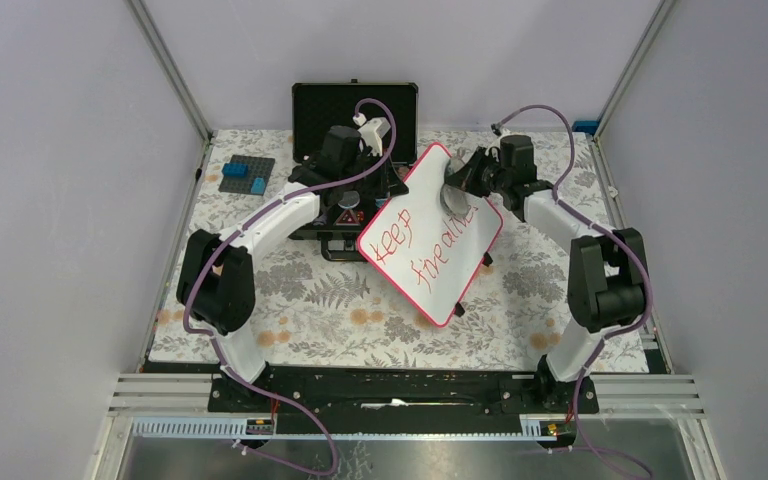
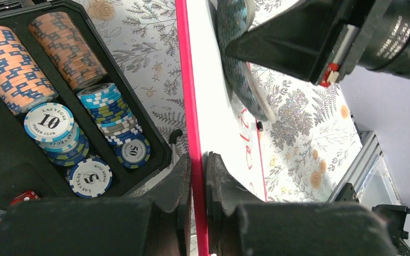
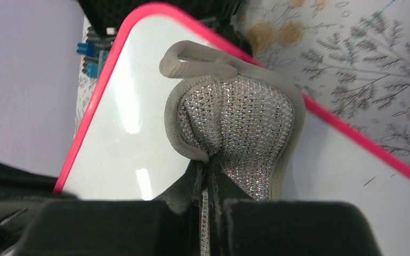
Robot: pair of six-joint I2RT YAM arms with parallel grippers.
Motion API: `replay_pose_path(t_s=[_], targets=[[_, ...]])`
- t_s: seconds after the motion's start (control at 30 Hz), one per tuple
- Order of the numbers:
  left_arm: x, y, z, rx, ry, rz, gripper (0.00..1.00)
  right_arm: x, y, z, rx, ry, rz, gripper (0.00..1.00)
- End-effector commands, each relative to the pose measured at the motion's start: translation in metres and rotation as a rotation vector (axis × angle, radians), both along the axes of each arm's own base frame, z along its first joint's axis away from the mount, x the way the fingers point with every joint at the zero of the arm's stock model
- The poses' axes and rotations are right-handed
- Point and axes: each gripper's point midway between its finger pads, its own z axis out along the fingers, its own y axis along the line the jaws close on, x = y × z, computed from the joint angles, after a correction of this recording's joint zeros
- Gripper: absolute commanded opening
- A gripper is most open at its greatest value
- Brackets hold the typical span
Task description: Erase the whiteboard
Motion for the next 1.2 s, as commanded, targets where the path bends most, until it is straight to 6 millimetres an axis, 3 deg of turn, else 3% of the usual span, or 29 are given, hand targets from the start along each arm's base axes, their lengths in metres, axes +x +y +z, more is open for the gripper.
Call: replay_pose_path(t_s=[0.0, 0.1, 0.2, 0.37, 0.47, 0.6, 0.73, 0.83, 1.03, 1.17], targets=[[-0.048, -0.02, -0.054, 0.117, 0.103, -0.179, 0.0, 0.018, -0.014, -0.025, -0.085, 0.042, -0.03, 0.0], [-0.05, -0.022, -0.053, 0.11, 0.108, -0.188, 0.0, 0.013, -0.001, -0.032, -0.06, 0.075, 0.013, 0.0], [-0.051, -0.023, -0.054, 0.103, 0.12, -0.191, 0.0, -0.003, 0.023, -0.024, -0.078, 0.064, 0.081, 0.0], [-0.053, -0.025, -0.054, 0.092, 0.126, -0.196, 0.0, -0.058, 0.071, 0.006, -0.051, 0.03, 0.215, 0.0], [-0.054, -0.027, -0.052, 0.074, 0.132, -0.204, 0.0, -0.089, 0.086, 0.013, -0.026, 0.031, 0.27, 0.0], [-0.058, -0.03, -0.041, -0.001, 0.167, -0.242, 0.01, -0.093, 0.07, 0.026, -0.033, -0.004, 0.225, 0.0], [-0.053, -0.02, -0.023, -0.116, 0.2, -0.249, 0.33, -0.084, 0.048, 0.037, -0.042, -0.014, 0.179, 0.0], [-0.048, -0.013, -0.013, -0.172, 0.193, -0.247, 0.5, -0.076, 0.039, 0.04, -0.033, -0.016, 0.161, 0.0], [-0.04, -0.003, -0.008, -0.208, 0.191, -0.216, 0.54, -0.065, 0.036, 0.041, -0.049, -0.02, 0.161, 0.0], [-0.031, 0.011, 0.009, -0.251, 0.156, -0.197, 0.66, -0.064, 0.037, 0.04, -0.049, -0.019, 0.166, 0.0]])
